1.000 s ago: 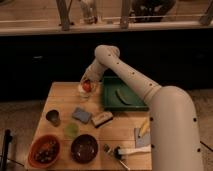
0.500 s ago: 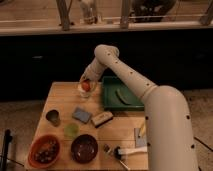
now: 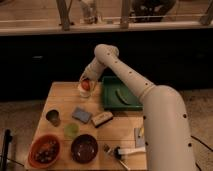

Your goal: Place apple in paper cup

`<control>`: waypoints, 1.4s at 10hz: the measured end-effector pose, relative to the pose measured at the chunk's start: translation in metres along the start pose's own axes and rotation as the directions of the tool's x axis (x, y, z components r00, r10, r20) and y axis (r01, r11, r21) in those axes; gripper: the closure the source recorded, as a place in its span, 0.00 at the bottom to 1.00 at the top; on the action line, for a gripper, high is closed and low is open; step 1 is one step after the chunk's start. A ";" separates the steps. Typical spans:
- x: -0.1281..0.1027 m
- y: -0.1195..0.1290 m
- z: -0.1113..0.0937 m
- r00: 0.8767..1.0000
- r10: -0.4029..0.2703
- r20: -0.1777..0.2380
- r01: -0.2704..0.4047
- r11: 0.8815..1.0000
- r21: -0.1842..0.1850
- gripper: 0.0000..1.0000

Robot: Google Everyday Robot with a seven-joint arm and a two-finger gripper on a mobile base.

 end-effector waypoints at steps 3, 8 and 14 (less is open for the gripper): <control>0.001 -0.006 -0.002 1.000 -0.013 -0.017 0.013 1.000 -0.003 1.00; 0.004 -0.013 0.000 1.000 -0.023 -0.021 0.023 1.000 -0.012 1.00; 0.007 -0.019 0.001 0.999 -0.030 -0.021 0.028 0.998 -0.053 0.64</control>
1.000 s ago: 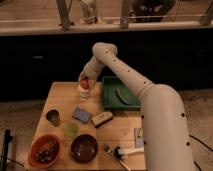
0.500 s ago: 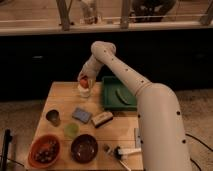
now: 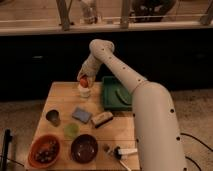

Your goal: Place apple in paper cup

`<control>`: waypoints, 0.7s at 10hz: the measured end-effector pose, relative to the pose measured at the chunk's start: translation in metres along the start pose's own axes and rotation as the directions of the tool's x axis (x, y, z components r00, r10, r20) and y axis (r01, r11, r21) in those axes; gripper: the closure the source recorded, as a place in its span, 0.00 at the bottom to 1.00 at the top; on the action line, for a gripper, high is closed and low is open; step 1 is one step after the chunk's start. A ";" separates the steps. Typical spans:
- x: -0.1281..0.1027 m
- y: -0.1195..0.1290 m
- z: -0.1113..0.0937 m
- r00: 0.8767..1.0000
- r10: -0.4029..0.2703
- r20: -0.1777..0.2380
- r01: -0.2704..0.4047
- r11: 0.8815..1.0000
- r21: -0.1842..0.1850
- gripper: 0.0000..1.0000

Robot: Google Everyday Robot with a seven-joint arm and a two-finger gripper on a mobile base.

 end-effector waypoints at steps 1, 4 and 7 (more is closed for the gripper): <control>0.000 -0.001 0.001 1.000 -0.001 -0.002 0.001 1.000 -0.010 0.50; 0.002 -0.001 0.001 1.000 0.002 -0.010 -0.002 1.000 -0.021 0.22; 0.003 -0.002 0.002 1.000 0.001 -0.010 -0.001 1.000 -0.027 0.20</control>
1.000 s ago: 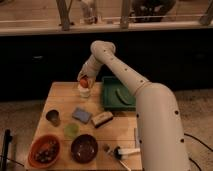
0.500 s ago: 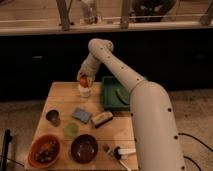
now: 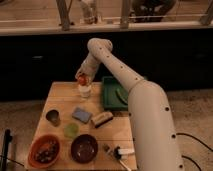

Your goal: Place apple in paper cup

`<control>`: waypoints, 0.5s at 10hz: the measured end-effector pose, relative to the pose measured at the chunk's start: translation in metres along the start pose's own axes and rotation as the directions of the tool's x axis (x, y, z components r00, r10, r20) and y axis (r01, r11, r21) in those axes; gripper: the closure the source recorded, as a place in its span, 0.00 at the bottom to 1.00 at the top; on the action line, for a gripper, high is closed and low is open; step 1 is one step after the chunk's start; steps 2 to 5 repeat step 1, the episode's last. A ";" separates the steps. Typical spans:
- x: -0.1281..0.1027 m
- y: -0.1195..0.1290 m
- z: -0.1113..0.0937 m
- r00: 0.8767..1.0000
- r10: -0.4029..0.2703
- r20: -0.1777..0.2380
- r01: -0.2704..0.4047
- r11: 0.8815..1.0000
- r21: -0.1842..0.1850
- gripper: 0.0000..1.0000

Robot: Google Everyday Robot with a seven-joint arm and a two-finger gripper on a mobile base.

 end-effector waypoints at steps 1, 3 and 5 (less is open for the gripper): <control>0.000 -0.001 0.001 1.000 -0.003 0.000 0.003 1.000 -0.003 0.20; 0.000 -0.001 0.001 1.000 -0.003 0.000 0.003 1.000 -0.003 0.20; 0.000 -0.001 0.001 1.000 -0.003 0.000 0.003 1.000 -0.003 0.20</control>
